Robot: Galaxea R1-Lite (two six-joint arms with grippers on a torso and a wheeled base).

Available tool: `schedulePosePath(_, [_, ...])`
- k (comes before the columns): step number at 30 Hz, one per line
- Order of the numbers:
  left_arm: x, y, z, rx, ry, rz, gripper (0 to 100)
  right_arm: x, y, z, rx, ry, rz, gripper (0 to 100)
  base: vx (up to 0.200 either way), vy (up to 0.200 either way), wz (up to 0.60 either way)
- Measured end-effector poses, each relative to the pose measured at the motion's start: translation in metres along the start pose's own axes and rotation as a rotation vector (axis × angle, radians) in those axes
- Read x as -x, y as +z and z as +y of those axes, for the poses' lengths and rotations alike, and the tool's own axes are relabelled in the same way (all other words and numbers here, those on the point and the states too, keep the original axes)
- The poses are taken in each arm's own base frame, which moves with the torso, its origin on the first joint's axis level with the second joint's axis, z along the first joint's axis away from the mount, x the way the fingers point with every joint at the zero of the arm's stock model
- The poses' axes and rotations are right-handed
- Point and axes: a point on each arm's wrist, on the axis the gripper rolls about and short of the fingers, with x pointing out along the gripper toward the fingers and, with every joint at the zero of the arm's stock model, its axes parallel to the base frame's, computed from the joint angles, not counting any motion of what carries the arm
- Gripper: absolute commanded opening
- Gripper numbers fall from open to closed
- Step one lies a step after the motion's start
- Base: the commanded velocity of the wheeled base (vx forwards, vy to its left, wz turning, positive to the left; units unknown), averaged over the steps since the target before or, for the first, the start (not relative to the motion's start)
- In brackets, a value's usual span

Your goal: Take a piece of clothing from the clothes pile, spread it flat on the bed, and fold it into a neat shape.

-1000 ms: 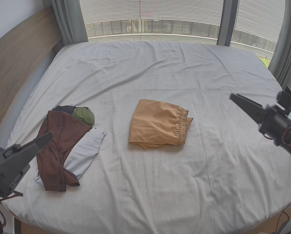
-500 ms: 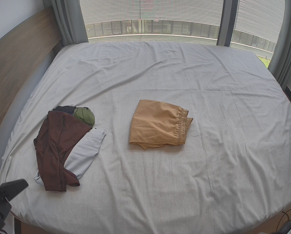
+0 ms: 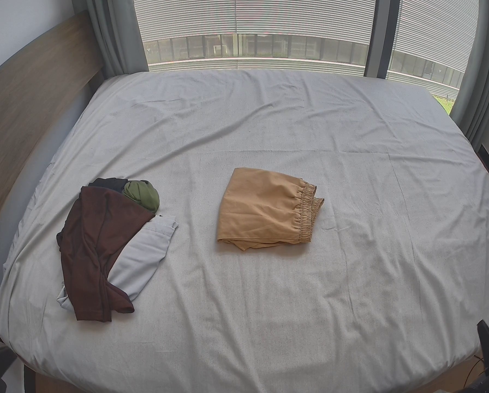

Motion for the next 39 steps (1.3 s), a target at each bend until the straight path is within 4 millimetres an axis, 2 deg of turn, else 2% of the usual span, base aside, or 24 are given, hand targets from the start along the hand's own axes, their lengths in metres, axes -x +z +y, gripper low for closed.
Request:
schedulePosePath(4, [0.000,-0.006,-0.002,-0.118,0.104,-0.058,100,0.006,-0.014,-0.003,0.037,-0.132,0.044,100,0.000,0.000,0.00])
schedulePosePath(7, [-0.001,-0.011,0.001,-0.249,0.189,-0.086,100,0.009,-0.018,-0.004,0.076,-0.225,0.032,100,0.000,0.000,0.00])
schedulePosePath(13, [0.001,-0.025,0.017,-0.532,0.367,-0.072,100,0.013,-0.022,-0.006,0.148,-0.315,0.041,100,0.000,0.000,0.00])
schedulePosePath(16, [0.003,-0.034,0.028,-0.612,0.469,-0.033,100,0.013,-0.024,-0.006,0.160,-0.328,0.049,100,0.000,0.000,0.00])
schedulePosePath(20, [0.008,-0.045,0.043,-0.642,0.719,0.003,100,0.014,-0.025,-0.007,0.174,-0.340,0.059,100,0.000,0.000,0.00])
schedulePosePath(27, [0.016,-0.054,0.056,-0.639,1.063,0.008,100,0.014,-0.026,-0.007,0.198,-0.333,0.072,100,0.000,0.000,0.00])
schedulePosePath(30, [0.018,-0.058,0.058,-0.626,1.114,0.034,100,0.014,-0.026,-0.007,0.204,-0.330,0.075,100,0.000,0.000,0.00])
schedulePosePath(39, [0.018,-0.063,0.060,-0.584,1.087,0.087,100,0.014,-0.027,-0.007,0.209,-0.321,0.083,100,0.000,0.000,0.00])
